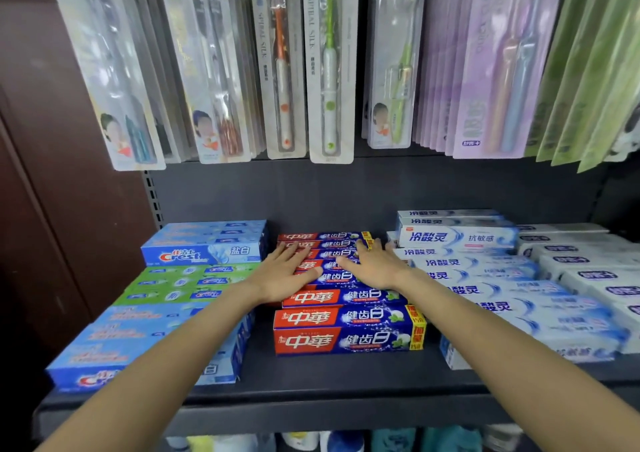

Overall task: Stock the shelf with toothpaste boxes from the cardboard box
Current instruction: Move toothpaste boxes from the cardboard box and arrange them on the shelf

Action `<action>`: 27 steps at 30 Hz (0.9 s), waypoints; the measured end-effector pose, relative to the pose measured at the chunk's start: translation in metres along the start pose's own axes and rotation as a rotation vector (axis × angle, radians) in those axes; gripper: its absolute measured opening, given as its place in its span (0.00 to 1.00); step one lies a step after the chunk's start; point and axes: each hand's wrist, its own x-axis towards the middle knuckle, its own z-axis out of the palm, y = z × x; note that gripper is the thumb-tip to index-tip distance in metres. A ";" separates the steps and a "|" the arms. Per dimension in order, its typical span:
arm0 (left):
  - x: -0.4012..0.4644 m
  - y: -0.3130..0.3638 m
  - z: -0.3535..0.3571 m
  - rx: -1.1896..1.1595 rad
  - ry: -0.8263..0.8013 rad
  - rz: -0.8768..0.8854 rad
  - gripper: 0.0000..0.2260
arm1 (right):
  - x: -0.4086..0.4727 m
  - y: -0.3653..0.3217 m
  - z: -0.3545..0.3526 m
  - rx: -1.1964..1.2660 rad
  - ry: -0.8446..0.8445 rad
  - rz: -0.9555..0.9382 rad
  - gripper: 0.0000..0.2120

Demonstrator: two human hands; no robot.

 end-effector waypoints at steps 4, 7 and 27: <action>0.000 0.002 -0.001 0.009 -0.001 -0.007 0.34 | 0.000 -0.001 0.000 0.009 -0.002 -0.001 0.40; 0.001 0.002 0.000 0.028 0.003 -0.009 0.34 | -0.002 -0.001 -0.003 0.042 -0.021 -0.001 0.39; -0.003 0.005 0.000 0.065 0.013 -0.035 0.35 | -0.010 -0.008 -0.006 0.001 0.010 -0.030 0.37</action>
